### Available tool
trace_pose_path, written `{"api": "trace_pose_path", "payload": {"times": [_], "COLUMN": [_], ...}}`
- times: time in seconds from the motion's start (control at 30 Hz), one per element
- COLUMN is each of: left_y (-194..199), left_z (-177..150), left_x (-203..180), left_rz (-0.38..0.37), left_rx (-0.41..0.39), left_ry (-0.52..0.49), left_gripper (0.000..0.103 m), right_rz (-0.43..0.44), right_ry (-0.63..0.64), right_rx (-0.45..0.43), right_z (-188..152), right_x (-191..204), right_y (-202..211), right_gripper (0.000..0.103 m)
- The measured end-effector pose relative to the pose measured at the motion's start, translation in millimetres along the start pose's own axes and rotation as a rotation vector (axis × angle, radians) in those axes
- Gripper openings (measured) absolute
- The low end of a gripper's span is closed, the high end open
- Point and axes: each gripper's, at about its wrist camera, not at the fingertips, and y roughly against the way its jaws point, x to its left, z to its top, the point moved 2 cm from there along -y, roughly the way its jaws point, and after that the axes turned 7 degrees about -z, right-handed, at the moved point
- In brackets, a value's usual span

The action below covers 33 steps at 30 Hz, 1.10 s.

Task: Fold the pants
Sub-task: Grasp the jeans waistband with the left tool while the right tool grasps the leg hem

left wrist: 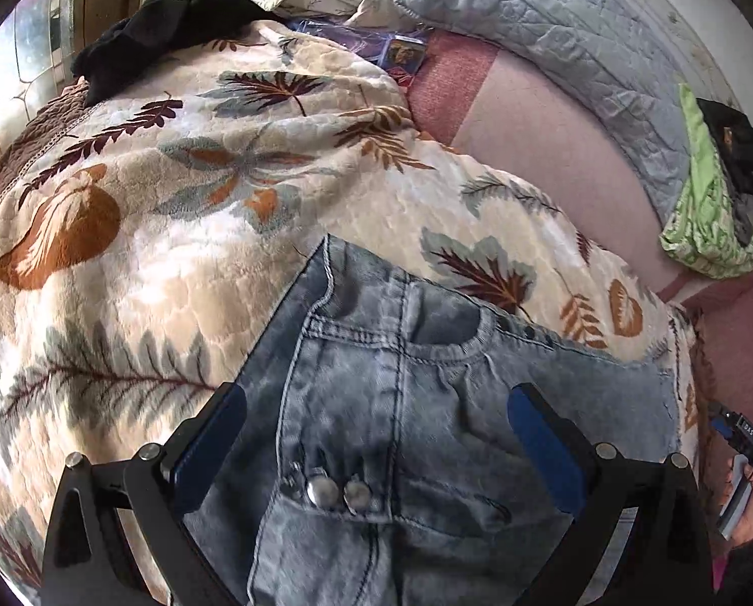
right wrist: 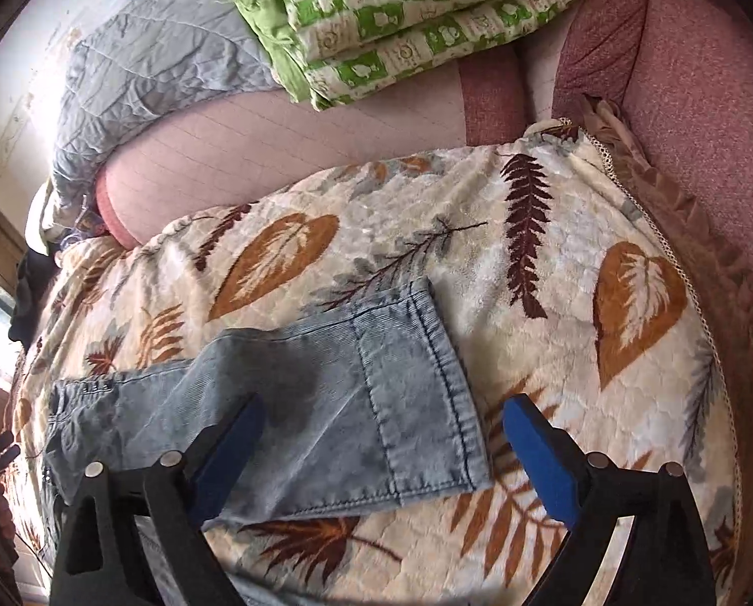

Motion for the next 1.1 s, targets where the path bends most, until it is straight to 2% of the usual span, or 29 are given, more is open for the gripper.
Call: {"api": "trace_pose_path", "payload": {"times": [0.1,0.17,0.2,0.23,0.53,0.63,0.8,0.9,0.97,1.0,1.03,1.1], "left_y": [-25.5,-42.5,-51.5,-59.5,-87.8,-91.8,-94.7,-95.7,-95.5,-95.0,-94.9,-94.5], "left_z": [27.5,41.4,47.2,51.6,56.9,58.9,61.6,62.9,63.7,64.3,65.0,66.2], "left_x": [16.3,25.8,28.2,29.5,33.8,32.1,32.0,35.3,37.1,38.0,39.1,44.4], "left_rz": [0.019,-0.001,-0.014,-0.019,0.012,0.030,0.056,0.044,0.045,0.048,0.055,0.053], "left_rx": [0.010,0.031,0.052,0.070,0.092,0.084,0.072,0.074,0.076,0.075,0.075,0.072], "left_ry": [0.015,0.052,0.063,0.070,0.051,0.031,0.020,0.028,0.039,0.043,0.044,0.063], "left_gripper": [0.099,0.084,0.070,0.061,0.060,0.060,0.053,0.052,0.049,0.045,0.035,0.025], "right_rz": [-0.021,-0.007,0.007,0.018,0.046,0.077,0.066,0.059,0.052,0.049,0.044,0.039], "right_ry": [0.019,0.008,0.000,-0.001,-0.001,0.012,0.007,0.023,0.024,0.024,0.031,0.044], "right_rx": [0.039,0.053,0.055,0.061,0.102,0.125,0.132,0.142,0.140,0.136,0.135,0.129], "right_z": [14.1,20.8,23.6,25.7,45.1,48.9,53.1,53.2,53.7,54.2,54.4,54.7], "right_x": [-5.2,-10.4,-12.7,-13.9,-20.8,-12.6,-6.5,-2.7,-1.9,-2.4,-2.4,-1.5], "right_y": [-32.2,-47.7,-54.0,-59.5,-93.2,-103.9,-120.2,-127.2,-130.1,-130.0,-129.9,-128.0], "right_gripper": [0.090,0.078,0.075,0.071,0.069,0.053,0.049,0.048,0.042,0.036,0.029,0.027]}}
